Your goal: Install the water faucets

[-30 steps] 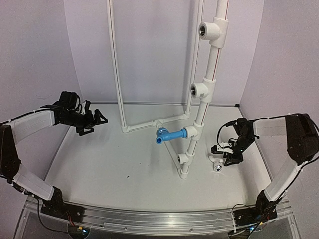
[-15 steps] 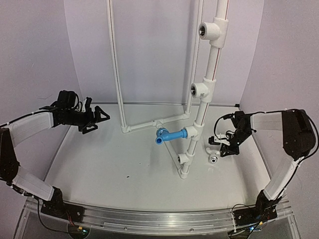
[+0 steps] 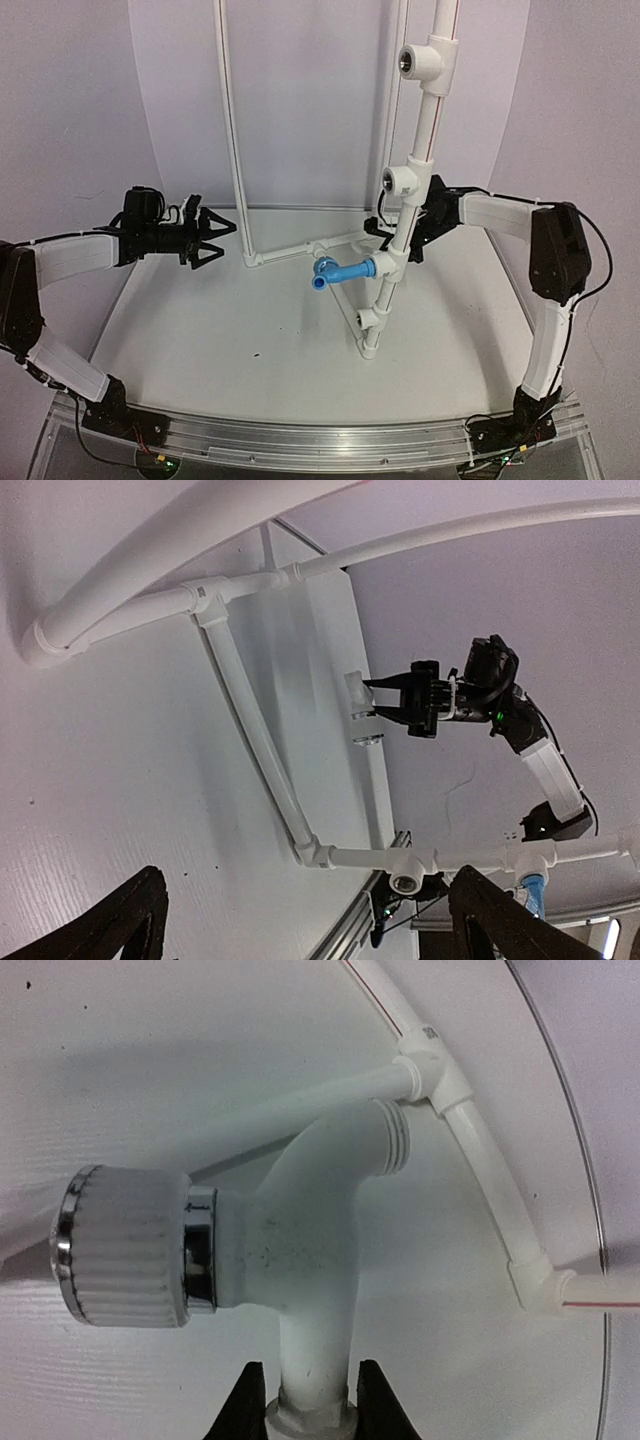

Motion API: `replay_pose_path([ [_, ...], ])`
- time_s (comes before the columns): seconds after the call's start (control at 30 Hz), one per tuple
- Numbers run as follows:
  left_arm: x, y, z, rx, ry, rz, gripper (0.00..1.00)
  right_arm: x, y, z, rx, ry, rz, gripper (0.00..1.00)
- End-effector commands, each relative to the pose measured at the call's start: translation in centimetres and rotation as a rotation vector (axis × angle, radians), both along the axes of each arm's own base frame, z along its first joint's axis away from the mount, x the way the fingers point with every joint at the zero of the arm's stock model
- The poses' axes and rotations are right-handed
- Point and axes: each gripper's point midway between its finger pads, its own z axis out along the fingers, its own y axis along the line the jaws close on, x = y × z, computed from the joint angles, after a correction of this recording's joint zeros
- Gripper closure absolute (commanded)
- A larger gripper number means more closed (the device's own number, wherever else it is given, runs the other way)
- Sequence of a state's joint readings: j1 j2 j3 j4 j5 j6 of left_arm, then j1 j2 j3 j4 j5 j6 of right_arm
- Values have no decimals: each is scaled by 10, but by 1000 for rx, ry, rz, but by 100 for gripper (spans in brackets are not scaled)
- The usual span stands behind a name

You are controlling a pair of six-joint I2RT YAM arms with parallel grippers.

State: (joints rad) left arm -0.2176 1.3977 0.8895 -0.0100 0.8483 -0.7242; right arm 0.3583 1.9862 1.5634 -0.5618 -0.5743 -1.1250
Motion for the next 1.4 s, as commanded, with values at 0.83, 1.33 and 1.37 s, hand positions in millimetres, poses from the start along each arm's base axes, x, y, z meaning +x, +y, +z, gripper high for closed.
replay_pose_path([
  [0.83, 1, -175, -43, -210, 191, -352, 38, -47, 130, 23, 74, -14, 208, 100],
  [1.33, -9, -212, -61, -274, 255, -407, 52, -62, 150, 26, 80, -19, 251, 100],
  [1.37, -9, -213, -61, -283, 255, -407, 53, -62, 150, 26, 79, -19, 250, 100],
])
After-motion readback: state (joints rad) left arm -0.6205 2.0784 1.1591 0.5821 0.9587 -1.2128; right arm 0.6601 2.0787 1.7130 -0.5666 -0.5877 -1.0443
